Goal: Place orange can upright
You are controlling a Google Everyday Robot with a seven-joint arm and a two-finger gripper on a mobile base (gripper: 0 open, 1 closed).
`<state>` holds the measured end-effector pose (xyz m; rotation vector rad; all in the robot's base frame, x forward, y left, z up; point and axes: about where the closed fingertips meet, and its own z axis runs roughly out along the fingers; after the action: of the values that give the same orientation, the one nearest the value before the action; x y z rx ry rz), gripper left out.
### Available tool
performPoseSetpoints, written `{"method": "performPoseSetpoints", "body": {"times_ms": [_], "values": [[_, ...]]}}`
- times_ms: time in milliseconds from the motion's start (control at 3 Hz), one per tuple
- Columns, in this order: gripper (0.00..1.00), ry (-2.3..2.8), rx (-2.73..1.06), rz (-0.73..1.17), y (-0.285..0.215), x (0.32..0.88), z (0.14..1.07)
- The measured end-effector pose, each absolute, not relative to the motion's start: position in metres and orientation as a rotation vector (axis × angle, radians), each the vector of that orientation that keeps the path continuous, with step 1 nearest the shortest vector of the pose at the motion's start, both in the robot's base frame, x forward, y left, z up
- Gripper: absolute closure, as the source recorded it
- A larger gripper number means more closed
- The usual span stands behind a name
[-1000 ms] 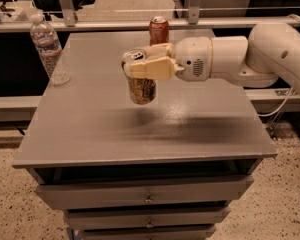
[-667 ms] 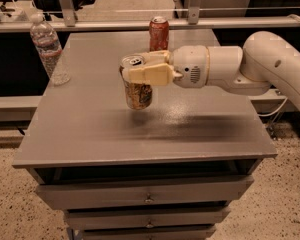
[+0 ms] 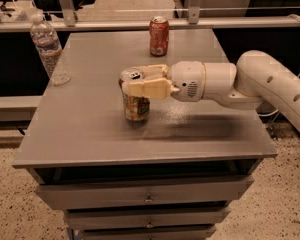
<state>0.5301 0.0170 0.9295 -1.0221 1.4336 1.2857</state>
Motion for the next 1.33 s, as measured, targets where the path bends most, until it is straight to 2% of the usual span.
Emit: {"method": "performPoseSetpoints", "body": {"times_ms": [333, 667, 1333], "values": [[0.81, 1.432, -1.027, 1.287, 0.0194, 0.5294, 0.9308], [0.50, 1.416, -1.032, 1.295, 0.0198, 0.5263, 0.9320], [0.05, 1.381, -1.048, 1.313, 0.0163, 0.5199, 0.9320]]}}
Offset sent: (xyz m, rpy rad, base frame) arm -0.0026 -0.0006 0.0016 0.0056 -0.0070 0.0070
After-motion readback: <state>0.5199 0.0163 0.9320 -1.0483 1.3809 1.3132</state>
